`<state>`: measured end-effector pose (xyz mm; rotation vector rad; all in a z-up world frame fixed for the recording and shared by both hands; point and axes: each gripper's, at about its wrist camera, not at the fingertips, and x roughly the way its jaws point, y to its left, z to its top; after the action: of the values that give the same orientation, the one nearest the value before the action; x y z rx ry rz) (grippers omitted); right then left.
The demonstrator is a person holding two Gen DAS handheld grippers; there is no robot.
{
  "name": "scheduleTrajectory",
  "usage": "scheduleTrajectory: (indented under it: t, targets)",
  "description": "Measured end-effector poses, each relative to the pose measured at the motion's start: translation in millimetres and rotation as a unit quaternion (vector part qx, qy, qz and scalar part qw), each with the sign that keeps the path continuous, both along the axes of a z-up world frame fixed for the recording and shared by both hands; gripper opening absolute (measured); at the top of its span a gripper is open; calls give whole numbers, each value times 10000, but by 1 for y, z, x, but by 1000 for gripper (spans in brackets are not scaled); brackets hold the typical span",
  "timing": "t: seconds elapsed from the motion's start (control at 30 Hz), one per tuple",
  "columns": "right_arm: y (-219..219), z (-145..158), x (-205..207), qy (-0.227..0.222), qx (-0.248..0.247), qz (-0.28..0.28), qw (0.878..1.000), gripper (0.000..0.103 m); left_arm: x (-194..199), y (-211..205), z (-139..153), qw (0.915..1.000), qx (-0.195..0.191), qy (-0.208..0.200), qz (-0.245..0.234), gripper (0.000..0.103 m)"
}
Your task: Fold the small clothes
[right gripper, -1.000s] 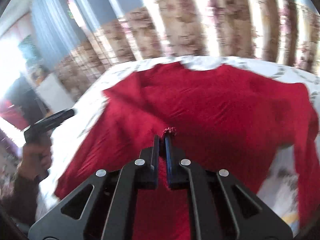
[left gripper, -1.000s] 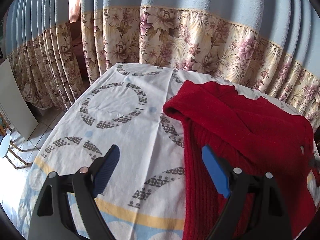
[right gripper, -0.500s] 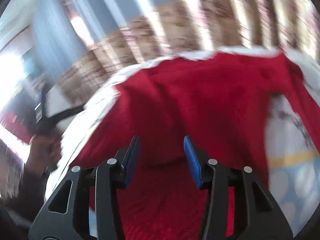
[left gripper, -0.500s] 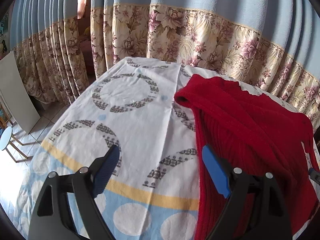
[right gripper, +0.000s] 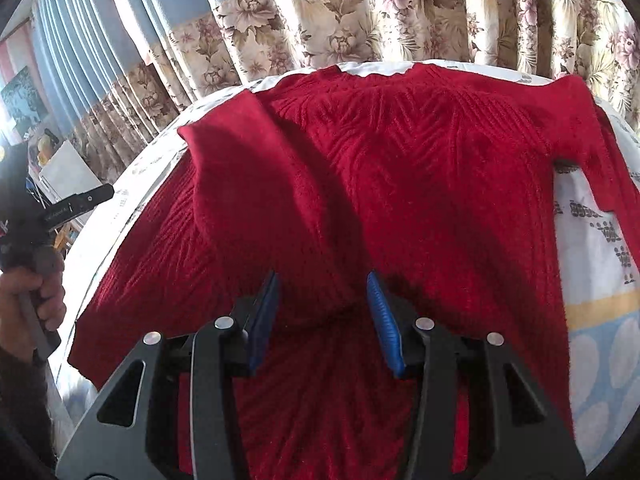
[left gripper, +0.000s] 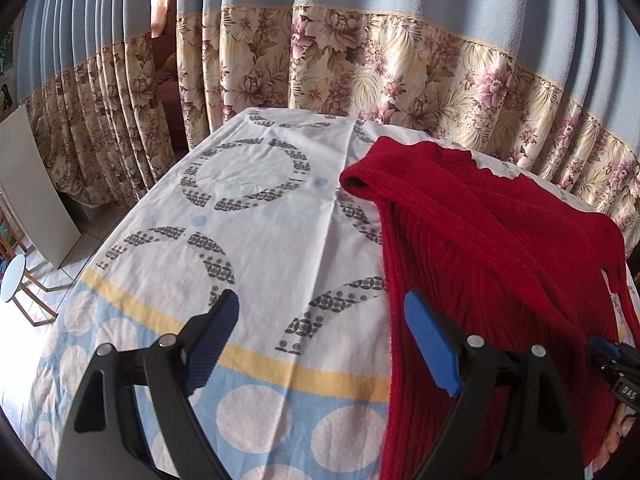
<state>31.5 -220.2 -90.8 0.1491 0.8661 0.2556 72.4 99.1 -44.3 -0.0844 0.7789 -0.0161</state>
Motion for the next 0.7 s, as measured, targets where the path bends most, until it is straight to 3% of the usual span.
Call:
scheduleTrajectory:
  t: [0.17,0.37,0.57,0.7]
  targets:
    - [6,-6,1,-4,-170,-77,9998,40,-13,0,-1,10000,-37,5,27,85]
    - [16,-6,-2,-32,-233,94,9997,17,-31,0,-4,10000,-15,25,16,85]
    - [17,7,-2,-153,-493,158,9985,14,-26,7,-7,9999,23,103,48,85]
    - [2,34,4,-451,-930,109,9946,14,-11,7,6,10000,54,0,8,85]
